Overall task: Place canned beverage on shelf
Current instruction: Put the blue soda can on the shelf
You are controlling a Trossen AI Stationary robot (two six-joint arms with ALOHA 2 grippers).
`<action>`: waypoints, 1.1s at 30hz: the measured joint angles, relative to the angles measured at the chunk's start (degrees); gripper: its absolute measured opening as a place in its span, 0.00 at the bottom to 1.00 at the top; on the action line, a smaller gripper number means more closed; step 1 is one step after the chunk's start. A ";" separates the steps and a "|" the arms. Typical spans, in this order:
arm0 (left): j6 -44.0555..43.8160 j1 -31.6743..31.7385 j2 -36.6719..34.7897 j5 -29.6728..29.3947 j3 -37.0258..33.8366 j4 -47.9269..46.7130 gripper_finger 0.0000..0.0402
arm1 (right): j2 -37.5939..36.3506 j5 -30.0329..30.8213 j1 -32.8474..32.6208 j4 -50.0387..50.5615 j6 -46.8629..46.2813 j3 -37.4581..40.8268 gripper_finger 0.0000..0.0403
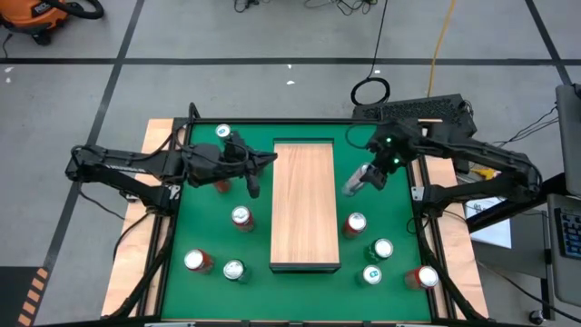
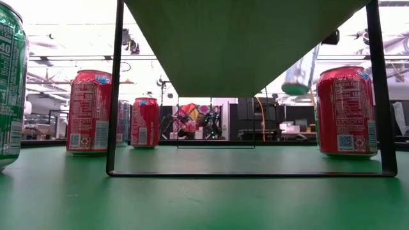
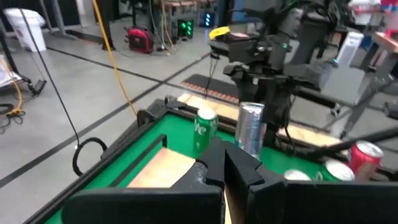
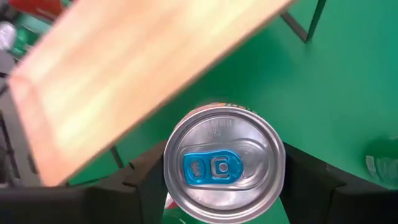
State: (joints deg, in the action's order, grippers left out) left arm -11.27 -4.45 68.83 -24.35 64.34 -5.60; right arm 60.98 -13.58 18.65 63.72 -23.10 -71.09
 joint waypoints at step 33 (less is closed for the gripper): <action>9.19 -0.02 16.51 -2.89 12.39 3.10 0.65 | -3.93 -6.30 -0.02 -11.59 -21.43 -6.56 0.57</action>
State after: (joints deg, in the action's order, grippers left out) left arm -2.08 -4.47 85.34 -27.25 76.73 -2.50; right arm 57.06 -19.89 18.63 52.13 -44.53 -77.65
